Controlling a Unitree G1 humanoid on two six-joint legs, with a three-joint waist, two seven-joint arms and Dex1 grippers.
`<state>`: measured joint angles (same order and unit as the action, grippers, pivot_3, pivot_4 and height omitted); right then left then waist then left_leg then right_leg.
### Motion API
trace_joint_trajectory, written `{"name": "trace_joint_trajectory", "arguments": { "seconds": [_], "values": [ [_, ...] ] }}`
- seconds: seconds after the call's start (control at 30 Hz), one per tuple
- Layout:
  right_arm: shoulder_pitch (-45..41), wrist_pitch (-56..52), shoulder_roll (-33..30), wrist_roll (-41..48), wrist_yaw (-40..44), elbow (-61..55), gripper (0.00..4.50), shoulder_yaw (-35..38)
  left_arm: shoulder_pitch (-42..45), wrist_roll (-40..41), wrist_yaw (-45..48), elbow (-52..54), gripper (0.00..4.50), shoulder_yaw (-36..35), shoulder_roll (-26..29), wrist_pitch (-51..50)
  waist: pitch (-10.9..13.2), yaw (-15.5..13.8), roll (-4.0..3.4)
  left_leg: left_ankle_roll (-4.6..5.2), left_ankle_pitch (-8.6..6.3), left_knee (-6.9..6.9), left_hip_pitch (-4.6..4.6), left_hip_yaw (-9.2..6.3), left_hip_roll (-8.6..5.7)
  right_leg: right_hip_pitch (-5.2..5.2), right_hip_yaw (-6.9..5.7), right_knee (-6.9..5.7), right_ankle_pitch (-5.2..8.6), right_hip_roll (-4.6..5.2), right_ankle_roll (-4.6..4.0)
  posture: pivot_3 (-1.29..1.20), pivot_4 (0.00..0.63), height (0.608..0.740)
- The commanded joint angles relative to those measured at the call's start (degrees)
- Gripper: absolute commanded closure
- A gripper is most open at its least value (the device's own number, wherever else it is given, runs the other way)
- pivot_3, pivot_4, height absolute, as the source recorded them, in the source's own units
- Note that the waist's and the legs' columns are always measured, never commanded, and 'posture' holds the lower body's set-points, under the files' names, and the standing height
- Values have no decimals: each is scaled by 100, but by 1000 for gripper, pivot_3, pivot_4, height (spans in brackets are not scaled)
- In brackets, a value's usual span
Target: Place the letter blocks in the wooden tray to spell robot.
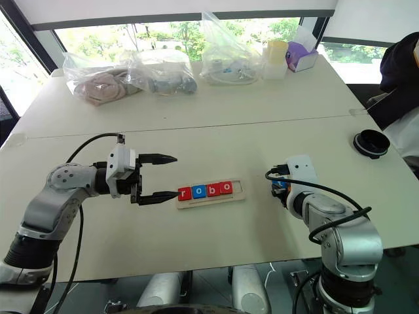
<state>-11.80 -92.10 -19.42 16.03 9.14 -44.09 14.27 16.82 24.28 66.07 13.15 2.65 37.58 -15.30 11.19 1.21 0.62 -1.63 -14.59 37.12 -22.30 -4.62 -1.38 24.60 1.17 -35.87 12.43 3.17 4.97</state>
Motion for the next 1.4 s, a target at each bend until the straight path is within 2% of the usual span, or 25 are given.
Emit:
{"name": "trace_joint_trajectory", "arguments": {
  "seconds": [0.03,0.2,0.27,0.43,0.53,0.57,0.63,0.7,0.73,0.77,0.83,0.9,1.13,1.4],
  "values": [
    [87,-40,122,314,-299,-251,3372,95,84,28,45,16,0,-16,10,127,0,-12,0,0,0,0,-1,0,3,0,-2,0,0,-2,0,0,150,740],
    [120,-40,284,711,-706,-259,3372,162,138,17,59,-48,0,-27,32,172,0,-22,0,0,0,-6,-9,0,4,0,-4,18,0,-2,-1,0,150,740],
    [67,-40,289,874,-850,-210,2313,200,141,16,58,-63,0,-28,39,191,0,-22,0,0,0,-9,-12,1,4,0,-3,29,-1,-2,0,0,150,740],
    [-103,-40,-81,1379,-998,-48,91,192,182,-7,29,-96,0,-28,36,223,0,-22,0,0,0,-10,-14,4,4,-2,-3,36,-2,0,0,0,150,740],
    [-367,-40,-1195,2156,-263,223,91,-68,199,-9,32,-114,0,-26,40,228,2,-23,-3,0,0,-10,-15,4,4,-3,-3,42,-2,0,0,0,150,740],
    [-591,-40,-1739,2393,265,257,91,-247,210,-13,35,-133,0,-24,39,234,3,-22,-3,0,0,-10,-15,6,3,-4,-4,46,-2,2,0,0,150,740],
    [-739,789,-3110,2449,1612,303,91,-810,240,-23,40,-166,0,-14,34,246,15,-24,-23,0,0,-9,-17,10,4,-6,-4,56,-1,4,0,0,150,740],
    [-525,2384,-4173,1976,2932,593,91,-1253,269,-26,38,-189,0,0,28,253,11,-35,-14,1,-1,-14,-17,14,6,-12,-11,71,0,5,2,0,150,740],
    [-347,3348,-4523,1615,3535,847,91,-1401,284,-29,35,-204,0,7,22,262,11,-40,-10,4,-3,-15,-17,12,8,-14,-19,73,0,3,3,0,150,740],
    [-122,4749,-4867,1039,4180,1223,91,-1595,304,-36,35,-228,0,17,14,274,11,-41,-7,7,-5,-18,-17,12,7,-15,-24,77,2,2,5,0,150,740],
    [49,6529,-5298,184,4976,2039,91,-2014,335,-46,30,-259,0,31,4,292,13,-34,-7,11,-9,-23,-17,17,4,-14,-23,80,5,1,11,0,150,740],
    [-187,7281,-5167,-96,5366,2852,91,-2251,367,-46,20,-269,0,39,3,303,17,-18,-1,11,-10,-21,-17,30,4,-13,-16,81,5,4,15,0,150,740],
    [-1012,8046,-4349,-259,6218,4535,91,-2453,355,-35,16,-232,0,7,45,311,22,-27,3,11,-9,-7,-9,41,10,-12,-1,64,-5,2,4,0,150,740],
    [-1372,8125,-3888,-548,6597,5275,91,-2540,304,-19,-10,-153,0,-11,84,265,22,-53,3,11,-9,-9,-10,38,9,-12,-2,65,-19,4,-18,0,150,740]
  ]
}}
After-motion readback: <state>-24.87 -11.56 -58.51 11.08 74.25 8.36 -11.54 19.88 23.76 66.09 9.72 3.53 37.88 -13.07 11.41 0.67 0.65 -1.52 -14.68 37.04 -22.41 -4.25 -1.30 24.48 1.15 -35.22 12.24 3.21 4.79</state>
